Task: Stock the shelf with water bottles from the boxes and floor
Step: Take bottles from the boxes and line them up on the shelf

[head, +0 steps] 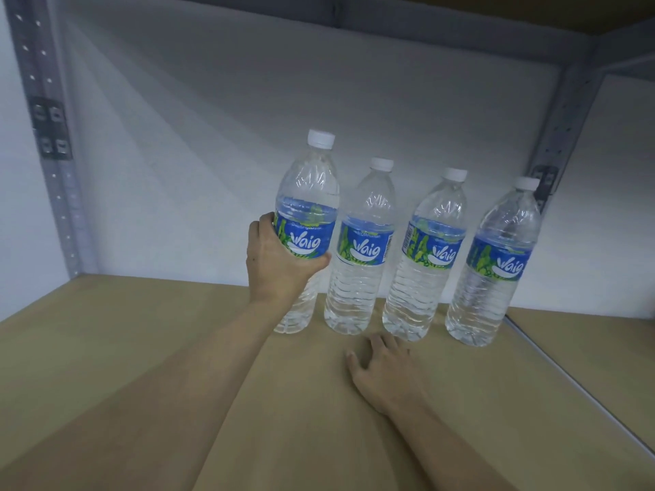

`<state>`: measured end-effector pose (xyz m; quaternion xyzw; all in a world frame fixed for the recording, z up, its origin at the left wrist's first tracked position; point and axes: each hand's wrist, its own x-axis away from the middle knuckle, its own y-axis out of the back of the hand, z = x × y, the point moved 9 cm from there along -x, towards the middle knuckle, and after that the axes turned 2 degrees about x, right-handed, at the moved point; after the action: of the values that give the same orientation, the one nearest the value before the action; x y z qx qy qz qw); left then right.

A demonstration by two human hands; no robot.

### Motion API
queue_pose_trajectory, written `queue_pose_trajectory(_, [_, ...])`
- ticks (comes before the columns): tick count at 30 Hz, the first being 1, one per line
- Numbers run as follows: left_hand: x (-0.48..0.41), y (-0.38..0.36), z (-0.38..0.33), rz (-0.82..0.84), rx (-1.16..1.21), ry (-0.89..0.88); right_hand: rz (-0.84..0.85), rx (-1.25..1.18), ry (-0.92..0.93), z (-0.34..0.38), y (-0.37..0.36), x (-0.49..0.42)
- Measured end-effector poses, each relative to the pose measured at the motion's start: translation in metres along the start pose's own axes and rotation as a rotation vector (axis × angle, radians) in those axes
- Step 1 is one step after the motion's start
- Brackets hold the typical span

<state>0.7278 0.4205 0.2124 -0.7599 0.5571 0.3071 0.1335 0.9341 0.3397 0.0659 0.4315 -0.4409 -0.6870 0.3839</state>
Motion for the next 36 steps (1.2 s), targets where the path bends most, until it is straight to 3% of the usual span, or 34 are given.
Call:
queue_pose_trajectory(11, [-0.020,-0.025,0.042,0.029,0.004,0.076,-0.044,0.021,0.006,-0.002,-0.004,-0.003])
queue_pose_trajectory(17, [-0.021,-0.038,0.045,0.177,-0.036,0.061,-0.036,0.028,0.006,-0.001,-0.002,-0.002])
queue_pose_trajectory(29, [-0.034,-0.042,0.051,0.266,-0.057,0.074,-0.054,0.024,0.009,0.000,0.001,0.000])
queue_pose_trajectory(36, [-0.030,-0.038,0.052,0.237,-0.072,0.072,-0.065,0.026,0.007,0.001,0.003,0.000])
